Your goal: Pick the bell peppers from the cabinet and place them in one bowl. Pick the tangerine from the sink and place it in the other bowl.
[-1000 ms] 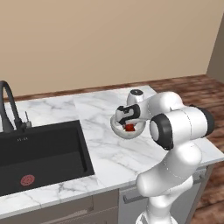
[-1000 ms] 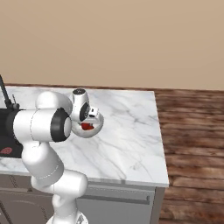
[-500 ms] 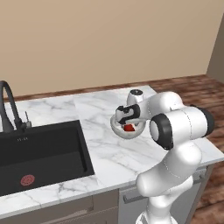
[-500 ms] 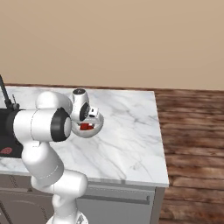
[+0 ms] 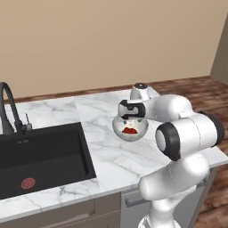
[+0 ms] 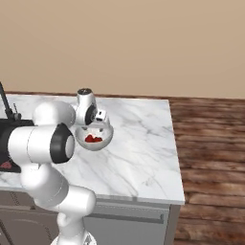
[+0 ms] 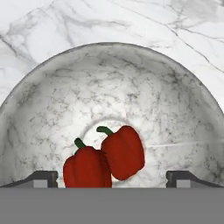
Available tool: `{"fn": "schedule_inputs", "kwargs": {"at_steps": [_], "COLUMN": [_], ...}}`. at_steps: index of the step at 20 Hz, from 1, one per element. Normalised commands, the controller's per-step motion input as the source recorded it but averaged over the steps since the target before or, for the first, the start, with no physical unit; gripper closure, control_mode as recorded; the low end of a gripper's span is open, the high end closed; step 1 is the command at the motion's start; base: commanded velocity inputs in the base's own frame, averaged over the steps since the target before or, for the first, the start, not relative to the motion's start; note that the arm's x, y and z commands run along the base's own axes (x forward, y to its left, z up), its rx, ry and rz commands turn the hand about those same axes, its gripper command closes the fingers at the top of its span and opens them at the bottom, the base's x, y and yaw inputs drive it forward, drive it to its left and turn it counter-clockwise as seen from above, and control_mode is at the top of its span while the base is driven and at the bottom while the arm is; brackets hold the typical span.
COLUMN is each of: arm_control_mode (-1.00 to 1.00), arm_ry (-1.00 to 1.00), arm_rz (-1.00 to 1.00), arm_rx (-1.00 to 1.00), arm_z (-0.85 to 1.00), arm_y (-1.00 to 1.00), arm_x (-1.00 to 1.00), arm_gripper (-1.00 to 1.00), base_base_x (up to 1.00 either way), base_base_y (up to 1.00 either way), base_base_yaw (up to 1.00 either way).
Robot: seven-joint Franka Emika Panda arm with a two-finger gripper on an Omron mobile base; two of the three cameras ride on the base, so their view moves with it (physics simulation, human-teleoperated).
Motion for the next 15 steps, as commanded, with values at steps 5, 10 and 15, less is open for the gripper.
{"fn": "schedule_inputs", "kwargs": {"at_steps": [5, 10, 15], "arm_control_mode": [-1.0, -1.0, -1.0], "arm_ry": [-0.02, 0.0, 0.0], "arm_rz": [0.0, 0.0, 0.0], "arm_rx": [0.04, 0.02, 0.0], "arm_z": [0.65, 0.38, 0.08], "arm_y": [-0.04, -0.07, -0.02], "arm_x": [-0.51, -0.96, -1.0], "arm_gripper": [-1.0, -1.0, -1.0], "base_base_x": [0.0, 0.0, 0.0], "base_base_y": [0.0, 0.0, 0.0], "base_base_yaw": [0.0, 0.0, 0.0]}}
